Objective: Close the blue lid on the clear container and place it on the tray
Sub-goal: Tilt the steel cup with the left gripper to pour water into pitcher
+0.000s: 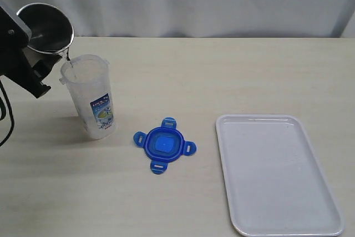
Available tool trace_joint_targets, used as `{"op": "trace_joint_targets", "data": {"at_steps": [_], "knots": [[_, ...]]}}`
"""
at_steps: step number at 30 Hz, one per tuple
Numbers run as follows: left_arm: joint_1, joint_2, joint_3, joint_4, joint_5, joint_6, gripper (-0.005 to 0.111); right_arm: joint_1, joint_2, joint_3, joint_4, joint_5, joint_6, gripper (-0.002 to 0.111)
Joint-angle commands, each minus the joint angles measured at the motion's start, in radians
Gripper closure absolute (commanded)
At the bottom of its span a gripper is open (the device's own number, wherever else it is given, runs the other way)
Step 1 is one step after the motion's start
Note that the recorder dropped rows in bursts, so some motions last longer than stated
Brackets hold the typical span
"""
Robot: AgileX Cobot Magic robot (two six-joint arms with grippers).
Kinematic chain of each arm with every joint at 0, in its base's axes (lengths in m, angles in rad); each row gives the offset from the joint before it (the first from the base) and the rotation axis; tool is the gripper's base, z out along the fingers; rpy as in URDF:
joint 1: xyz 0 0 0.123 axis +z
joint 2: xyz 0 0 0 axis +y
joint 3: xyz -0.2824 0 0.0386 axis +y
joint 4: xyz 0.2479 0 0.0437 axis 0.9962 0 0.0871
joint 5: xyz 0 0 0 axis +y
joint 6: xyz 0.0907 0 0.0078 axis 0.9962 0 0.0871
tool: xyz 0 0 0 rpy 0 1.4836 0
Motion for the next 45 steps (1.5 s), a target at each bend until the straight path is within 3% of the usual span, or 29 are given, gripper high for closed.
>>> {"op": "trace_joint_targets", "data": {"at_steps": [1,45], "knots": [[0.001,-0.016,-0.016,-0.008,-0.088,0.016,0.107,0.001,-0.005,0.002,-0.003,-0.001,-0.003,0.104],[0.001,-0.016,-0.016,-0.008,-0.099,0.084,0.107,0.001,-0.005,0.002,-0.003,-0.001,-0.003,0.104]]}}
